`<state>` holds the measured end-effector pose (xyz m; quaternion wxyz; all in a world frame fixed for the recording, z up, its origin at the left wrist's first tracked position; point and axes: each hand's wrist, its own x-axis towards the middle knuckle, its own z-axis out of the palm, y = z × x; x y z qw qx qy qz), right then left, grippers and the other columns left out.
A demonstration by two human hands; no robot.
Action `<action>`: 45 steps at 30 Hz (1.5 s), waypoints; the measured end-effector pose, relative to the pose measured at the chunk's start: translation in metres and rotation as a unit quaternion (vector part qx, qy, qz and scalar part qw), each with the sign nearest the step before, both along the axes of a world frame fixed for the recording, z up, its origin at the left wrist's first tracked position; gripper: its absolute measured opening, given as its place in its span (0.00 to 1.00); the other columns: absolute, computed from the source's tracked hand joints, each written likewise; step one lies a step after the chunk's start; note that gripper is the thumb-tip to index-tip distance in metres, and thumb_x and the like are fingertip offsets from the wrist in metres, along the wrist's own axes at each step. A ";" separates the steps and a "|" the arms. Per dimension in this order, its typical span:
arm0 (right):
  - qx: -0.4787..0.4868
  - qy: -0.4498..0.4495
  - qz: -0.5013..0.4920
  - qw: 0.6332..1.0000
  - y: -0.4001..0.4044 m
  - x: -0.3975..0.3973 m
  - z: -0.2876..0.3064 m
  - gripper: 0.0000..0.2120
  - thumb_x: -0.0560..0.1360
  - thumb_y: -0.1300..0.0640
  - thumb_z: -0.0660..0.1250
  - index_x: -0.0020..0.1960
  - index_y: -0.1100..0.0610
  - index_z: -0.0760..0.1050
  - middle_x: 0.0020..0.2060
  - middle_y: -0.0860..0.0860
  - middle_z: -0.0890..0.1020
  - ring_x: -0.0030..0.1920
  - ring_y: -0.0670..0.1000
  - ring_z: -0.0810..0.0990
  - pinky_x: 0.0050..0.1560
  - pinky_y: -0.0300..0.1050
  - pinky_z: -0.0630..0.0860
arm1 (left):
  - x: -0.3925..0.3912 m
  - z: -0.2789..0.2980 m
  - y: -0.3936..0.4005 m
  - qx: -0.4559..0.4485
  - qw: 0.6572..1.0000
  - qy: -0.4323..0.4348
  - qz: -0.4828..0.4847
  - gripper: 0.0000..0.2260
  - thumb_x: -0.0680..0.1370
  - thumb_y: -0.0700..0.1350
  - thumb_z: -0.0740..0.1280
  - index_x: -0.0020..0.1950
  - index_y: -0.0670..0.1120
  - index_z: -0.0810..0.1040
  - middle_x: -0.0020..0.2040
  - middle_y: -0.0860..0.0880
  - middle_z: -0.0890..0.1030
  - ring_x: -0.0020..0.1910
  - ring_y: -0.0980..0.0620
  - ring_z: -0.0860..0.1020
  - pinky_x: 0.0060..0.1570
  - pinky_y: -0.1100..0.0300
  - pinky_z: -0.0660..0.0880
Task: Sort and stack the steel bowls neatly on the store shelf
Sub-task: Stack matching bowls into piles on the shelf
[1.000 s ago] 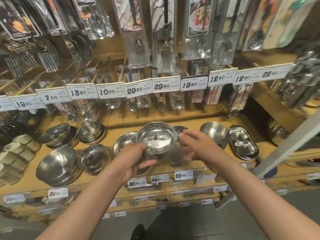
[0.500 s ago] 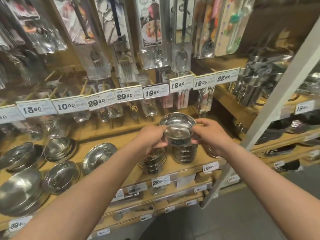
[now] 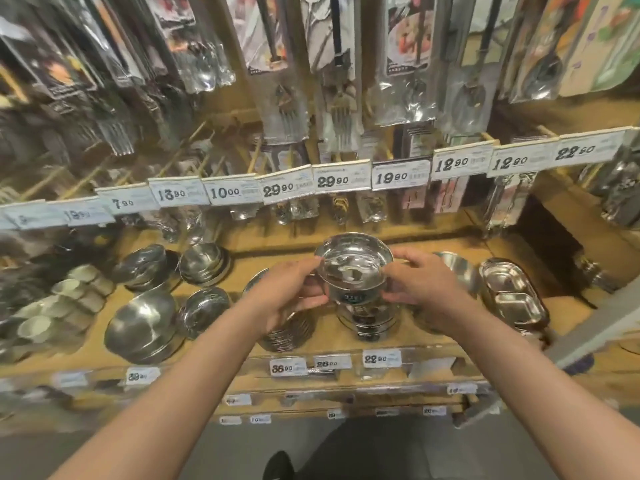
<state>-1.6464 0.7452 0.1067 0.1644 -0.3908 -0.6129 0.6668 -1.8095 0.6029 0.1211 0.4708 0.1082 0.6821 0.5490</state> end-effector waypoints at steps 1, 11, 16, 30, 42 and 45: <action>-0.004 0.012 0.007 1.000 -0.011 -0.010 -0.003 0.10 0.77 0.64 0.69 0.57 0.56 0.81 0.49 0.56 0.86 0.45 0.51 0.87 0.42 0.44 0.85 | -0.008 0.000 -0.014 0.003 1.000 -0.002 0.008 0.10 0.83 0.46 0.64 0.54 0.43 0.82 0.43 0.44 0.88 0.39 0.53 0.86 0.41 0.61 0.84; -0.046 0.004 0.147 0.988 -0.149 -0.131 -0.049 0.25 0.78 0.61 0.72 0.73 0.54 0.71 0.59 0.52 0.82 0.50 0.48 0.86 0.43 0.38 0.84 | -0.096 -0.038 -0.191 -0.030 0.986 -0.007 0.164 0.08 0.81 0.43 0.67 0.54 0.38 0.81 0.46 0.42 0.86 0.38 0.50 0.84 0.41 0.58 0.84; -0.022 -0.007 0.134 0.991 -0.175 -0.192 -0.042 0.16 0.79 0.62 0.70 0.65 0.51 0.76 0.48 0.45 0.81 0.46 0.46 0.86 0.39 0.33 0.82 | -0.151 -0.039 -0.213 0.005 0.982 -0.021 0.188 0.06 0.80 0.43 0.68 0.48 0.42 0.84 0.43 0.45 0.87 0.37 0.52 0.85 0.42 0.58 0.85; 0.123 -0.155 0.037 0.980 -0.213 -0.273 -0.083 0.12 0.77 0.58 0.69 0.59 0.53 0.82 0.49 0.51 0.86 0.51 0.56 0.85 0.53 0.53 0.81 | -0.251 -0.088 -0.192 -0.100 0.991 0.030 0.089 0.08 0.84 0.38 0.63 0.51 0.36 0.80 0.47 0.38 0.83 0.43 0.46 0.82 0.43 0.57 0.84; 0.232 -0.237 0.022 0.943 -0.212 -0.278 -0.101 0.12 0.79 0.57 0.68 0.60 0.60 0.80 0.43 0.50 0.80 0.42 0.50 0.74 0.29 0.30 0.64 | -0.261 -0.120 -0.178 -0.179 0.970 0.164 -0.033 0.07 0.81 0.40 0.65 0.47 0.42 0.82 0.42 0.41 0.86 0.44 0.43 0.87 0.53 0.47 0.83; 0.228 -0.253 0.023 0.940 -0.212 -0.281 -0.104 0.12 0.79 0.56 0.68 0.60 0.60 0.80 0.42 0.49 0.78 0.41 0.50 0.74 0.29 0.28 0.62 | -0.263 -0.122 -0.178 -0.190 0.963 0.183 -0.049 0.07 0.81 0.40 0.64 0.50 0.41 0.82 0.40 0.42 0.85 0.41 0.45 0.86 0.52 0.49 0.83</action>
